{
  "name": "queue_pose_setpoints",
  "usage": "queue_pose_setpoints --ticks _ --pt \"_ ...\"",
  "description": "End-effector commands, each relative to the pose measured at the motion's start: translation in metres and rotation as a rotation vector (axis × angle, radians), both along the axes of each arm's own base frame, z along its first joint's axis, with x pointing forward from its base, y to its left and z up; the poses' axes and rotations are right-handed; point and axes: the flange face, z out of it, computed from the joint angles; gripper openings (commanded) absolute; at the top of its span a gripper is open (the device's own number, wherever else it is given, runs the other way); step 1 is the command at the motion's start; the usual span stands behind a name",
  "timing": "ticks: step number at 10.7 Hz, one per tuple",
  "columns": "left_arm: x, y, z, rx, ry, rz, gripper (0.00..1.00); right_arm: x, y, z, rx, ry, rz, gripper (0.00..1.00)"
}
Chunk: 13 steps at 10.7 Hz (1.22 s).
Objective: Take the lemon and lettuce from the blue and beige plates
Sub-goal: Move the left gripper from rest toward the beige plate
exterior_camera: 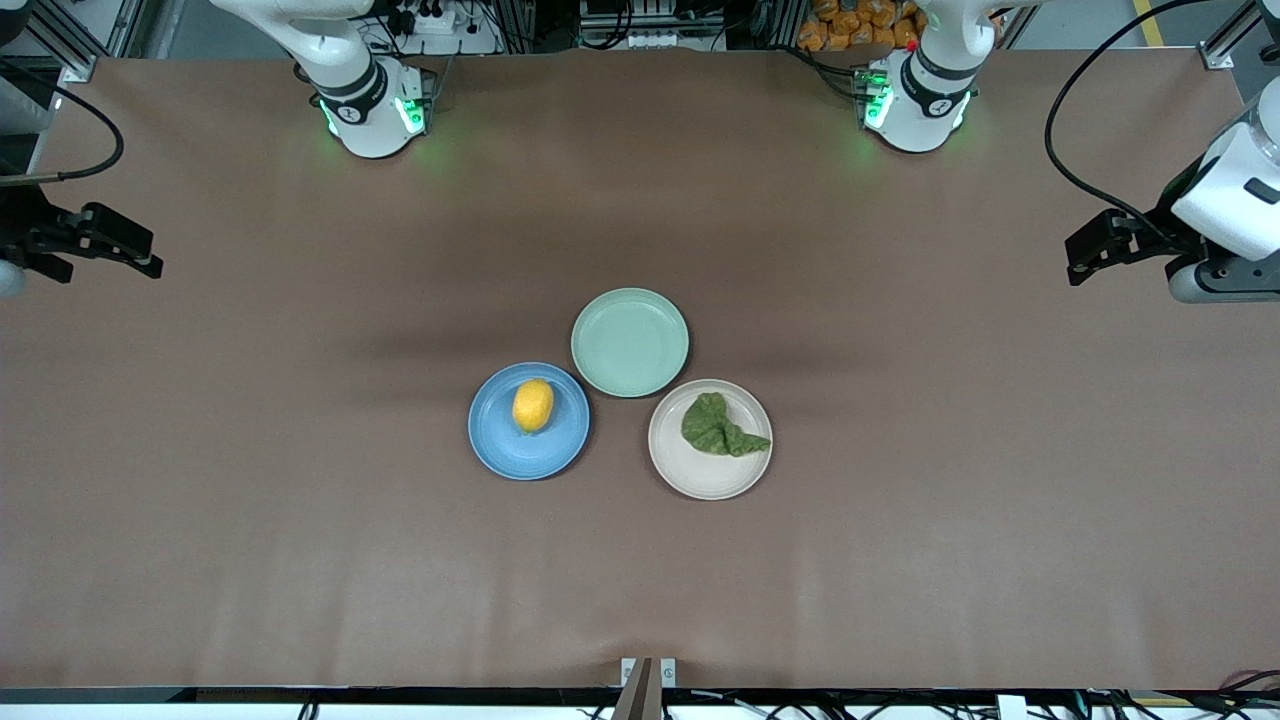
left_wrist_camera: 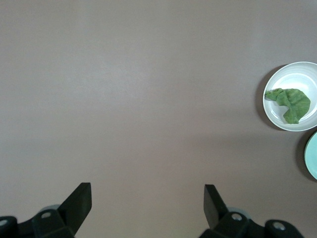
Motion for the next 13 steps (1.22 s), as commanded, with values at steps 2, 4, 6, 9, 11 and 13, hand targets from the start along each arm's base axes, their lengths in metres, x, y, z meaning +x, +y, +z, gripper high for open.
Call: queue_pose_setpoints --ticks 2,4,6,9,11,13 --pt "0.002 0.001 0.004 0.016 -0.015 0.047 1.00 -0.001 0.000 0.001 -0.010 0.004 0.000 1.00" --pt "0.007 -0.007 -0.010 -0.006 0.011 0.066 1.00 -0.001 0.000 0.001 -0.010 0.004 0.001 1.00" --pt "0.020 -0.034 -0.037 -0.030 0.039 0.035 1.00 -0.002 0.000 0.002 -0.010 0.003 0.000 1.00" --pt "0.043 -0.100 -0.085 -0.091 0.013 0.081 1.00 -0.001 0.000 0.000 -0.010 0.006 0.000 1.00" --pt "0.049 -0.170 -0.130 -0.117 0.007 0.176 1.00 -0.001 0.000 0.000 -0.010 0.004 0.000 1.00" --pt "0.057 -0.224 -0.188 -0.151 -0.004 0.255 1.00 -0.001 0.000 0.000 -0.010 0.004 0.000 1.00"
